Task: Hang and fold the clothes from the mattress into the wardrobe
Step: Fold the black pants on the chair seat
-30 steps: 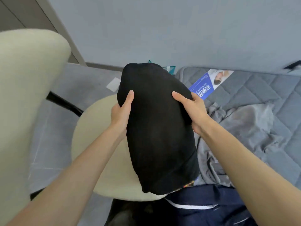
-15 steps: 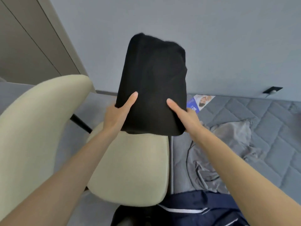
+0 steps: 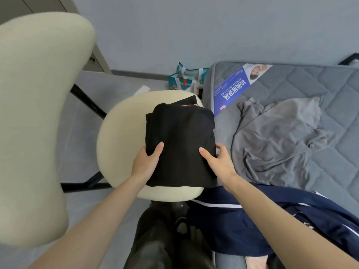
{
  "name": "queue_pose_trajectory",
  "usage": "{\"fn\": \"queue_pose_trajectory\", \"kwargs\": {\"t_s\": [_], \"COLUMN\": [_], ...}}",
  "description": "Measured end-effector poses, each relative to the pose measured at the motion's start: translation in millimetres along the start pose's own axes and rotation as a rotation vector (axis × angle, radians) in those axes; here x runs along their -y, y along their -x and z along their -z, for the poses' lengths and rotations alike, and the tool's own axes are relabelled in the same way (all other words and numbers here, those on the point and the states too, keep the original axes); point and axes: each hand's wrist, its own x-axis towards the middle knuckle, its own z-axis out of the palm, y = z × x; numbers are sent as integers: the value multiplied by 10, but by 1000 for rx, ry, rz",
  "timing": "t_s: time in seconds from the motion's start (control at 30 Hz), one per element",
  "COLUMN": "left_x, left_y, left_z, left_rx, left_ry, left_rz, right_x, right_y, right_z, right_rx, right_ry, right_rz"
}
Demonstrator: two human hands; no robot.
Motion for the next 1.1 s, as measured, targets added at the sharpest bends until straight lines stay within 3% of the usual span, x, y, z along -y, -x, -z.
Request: {"fn": "queue_pose_trajectory", "kwargs": {"t_s": [0.17,0.3,0.4,0.47,0.6,0.73,0.83,0.97,1.1], "left_x": [-129,-254,-264,-258,-176,-4,23,-15,-172], "left_y": [-202,-505,-752,-927,-1232,-1453,-1551,-1510,-1246], "left_z": [-9,-81,-146,-192,-253,-321,-280,-189,-211], "left_rx": [-108,-249,-399,-317,-213,-243,-202,-143,-108], "left_ry": [22,-92,-663,-937,-874,-770,-528,-496,-323], "left_rz": [-131,-239,-662,-823,-629,-511,-375,-329,-81], "right_x": [117,228,303,336,328,244,295,411,413], "right_y": [-127,-427,-650,-823,-1194,-1470,-1540,-1491,-1324], "right_z": [-134,-265,-373,-436,-573,-720,-709,-646,-555], "right_rx": [-70,-126,-189,-201,-133,-151,-133,-84,-81], "right_ry": [-18,289,661,900,1052,961,828,726,609], "right_rz": [266,447,667,748,673,631,485,361,185]}}
